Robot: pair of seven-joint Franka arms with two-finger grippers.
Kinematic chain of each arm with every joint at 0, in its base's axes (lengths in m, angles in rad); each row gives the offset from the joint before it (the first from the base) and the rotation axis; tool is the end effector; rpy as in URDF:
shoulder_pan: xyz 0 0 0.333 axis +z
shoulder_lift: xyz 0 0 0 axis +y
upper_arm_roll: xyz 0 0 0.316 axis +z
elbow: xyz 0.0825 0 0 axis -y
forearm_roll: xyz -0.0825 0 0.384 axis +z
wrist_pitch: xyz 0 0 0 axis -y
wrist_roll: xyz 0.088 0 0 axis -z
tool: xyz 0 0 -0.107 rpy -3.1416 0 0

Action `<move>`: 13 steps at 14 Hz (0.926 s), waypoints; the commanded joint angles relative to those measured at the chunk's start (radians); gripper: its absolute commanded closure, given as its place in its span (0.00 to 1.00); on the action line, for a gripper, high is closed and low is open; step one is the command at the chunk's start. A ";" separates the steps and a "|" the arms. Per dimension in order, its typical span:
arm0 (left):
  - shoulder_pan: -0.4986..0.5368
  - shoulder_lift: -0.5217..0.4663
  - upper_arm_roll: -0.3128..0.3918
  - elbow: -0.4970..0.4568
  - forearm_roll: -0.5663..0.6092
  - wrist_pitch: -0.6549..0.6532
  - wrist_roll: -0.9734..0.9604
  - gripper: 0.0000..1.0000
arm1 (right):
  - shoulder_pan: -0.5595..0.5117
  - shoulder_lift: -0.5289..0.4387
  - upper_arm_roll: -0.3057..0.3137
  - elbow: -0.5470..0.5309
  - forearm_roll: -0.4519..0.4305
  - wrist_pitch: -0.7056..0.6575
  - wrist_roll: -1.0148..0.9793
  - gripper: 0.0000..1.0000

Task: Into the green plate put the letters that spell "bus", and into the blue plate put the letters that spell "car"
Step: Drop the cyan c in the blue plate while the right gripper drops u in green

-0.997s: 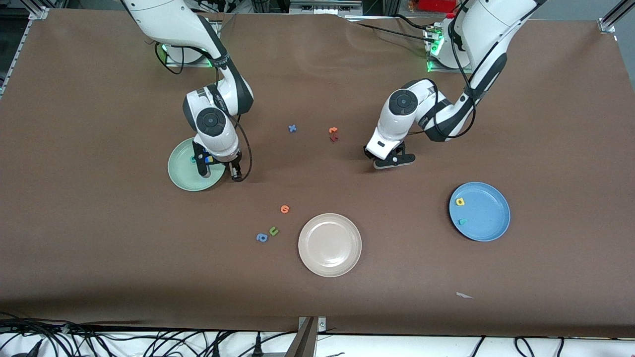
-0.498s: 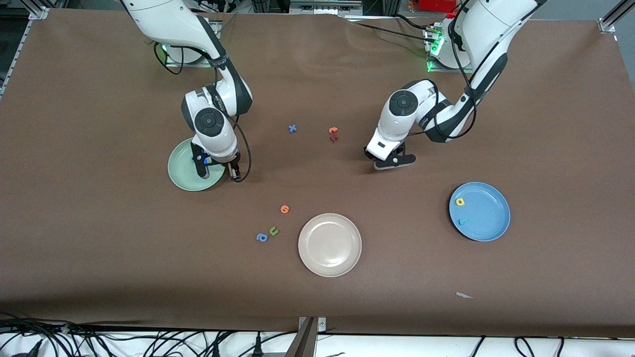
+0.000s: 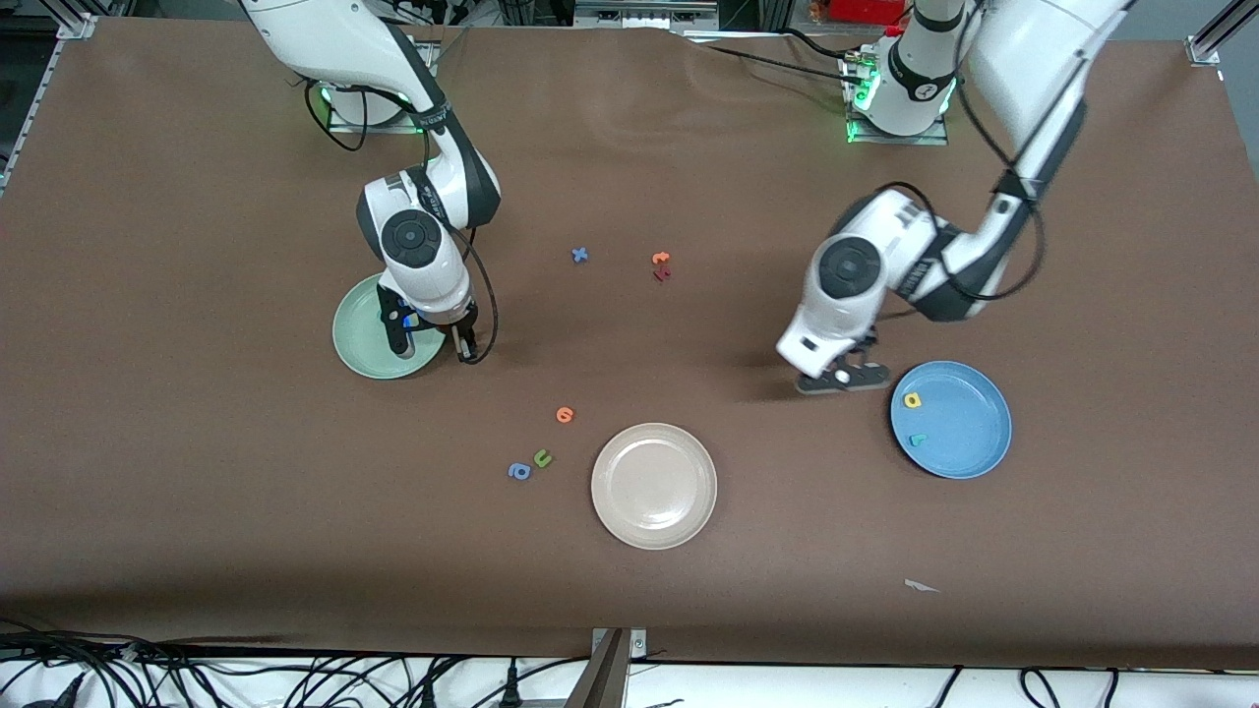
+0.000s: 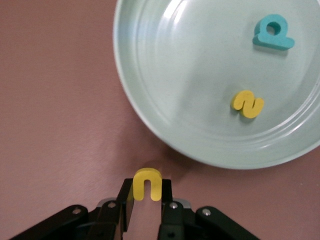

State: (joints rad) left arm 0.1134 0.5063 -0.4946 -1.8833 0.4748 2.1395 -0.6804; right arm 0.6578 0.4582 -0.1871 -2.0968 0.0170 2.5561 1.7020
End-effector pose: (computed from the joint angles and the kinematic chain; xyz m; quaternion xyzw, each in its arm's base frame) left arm 0.5828 -0.1967 0.2526 -0.9942 -0.0192 0.0343 0.1004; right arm 0.5206 0.2650 0.2034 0.8173 -0.5750 0.0344 0.0128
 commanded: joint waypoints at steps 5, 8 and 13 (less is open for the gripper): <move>0.258 0.077 -0.007 0.089 -0.002 -0.036 0.409 0.00 | -0.004 -0.098 -0.159 -0.005 0.015 -0.283 -0.436 0.77; 0.264 0.067 -0.009 0.150 -0.016 -0.046 0.392 0.00 | -0.044 -0.079 -0.186 -0.023 0.017 -0.281 -0.560 0.76; 0.311 0.035 -0.013 0.230 -0.104 -0.079 0.403 0.00 | -0.053 -0.075 -0.181 -0.008 0.017 -0.286 -0.579 0.00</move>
State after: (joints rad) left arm 0.4022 0.5678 -0.4962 -1.6701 0.4068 2.1078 -0.2931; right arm 0.6037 0.3908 -0.3744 -2.1138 0.0176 2.2802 1.1400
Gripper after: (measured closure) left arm 0.000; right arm 0.511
